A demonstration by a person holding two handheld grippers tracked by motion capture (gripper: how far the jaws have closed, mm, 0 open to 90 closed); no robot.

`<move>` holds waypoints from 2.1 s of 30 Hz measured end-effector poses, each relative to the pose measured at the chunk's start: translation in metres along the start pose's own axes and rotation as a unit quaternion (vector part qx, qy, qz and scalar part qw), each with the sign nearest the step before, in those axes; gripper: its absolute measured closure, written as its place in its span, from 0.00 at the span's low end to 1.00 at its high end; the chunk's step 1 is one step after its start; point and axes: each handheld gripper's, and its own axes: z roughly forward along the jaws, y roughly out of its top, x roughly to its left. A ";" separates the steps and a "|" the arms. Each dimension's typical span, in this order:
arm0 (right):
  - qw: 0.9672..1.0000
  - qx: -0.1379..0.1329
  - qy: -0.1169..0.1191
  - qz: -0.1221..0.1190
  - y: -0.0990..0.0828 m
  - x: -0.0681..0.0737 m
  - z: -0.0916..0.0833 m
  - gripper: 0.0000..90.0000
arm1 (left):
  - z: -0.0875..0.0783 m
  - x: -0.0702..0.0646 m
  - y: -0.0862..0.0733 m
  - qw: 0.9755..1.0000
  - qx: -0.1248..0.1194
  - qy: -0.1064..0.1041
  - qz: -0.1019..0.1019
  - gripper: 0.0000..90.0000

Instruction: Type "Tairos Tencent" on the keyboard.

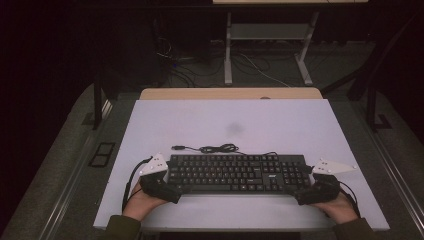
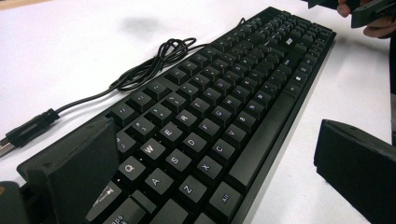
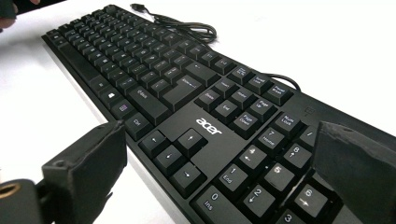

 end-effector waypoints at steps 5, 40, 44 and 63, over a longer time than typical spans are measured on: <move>1.000 -0.003 0.004 0.002 0.000 -0.001 0.000 0.04 | -0.001 0.000 0.001 1.000 -0.003 -0.002 -0.004 0.00; 0.999 -0.028 0.036 -0.005 0.022 0.012 0.017 0.05 | 0.001 -0.004 0.006 1.000 -0.008 0.002 0.001 0.00; 0.999 -0.031 0.042 -0.004 0.024 0.012 0.018 0.07 | 0.003 -0.005 0.008 1.000 -0.008 0.000 0.001 0.00; 0.997 -0.033 0.068 -0.010 0.034 0.021 0.035 0.08 | 0.004 -0.008 0.009 1.000 -0.012 -0.003 0.002 0.00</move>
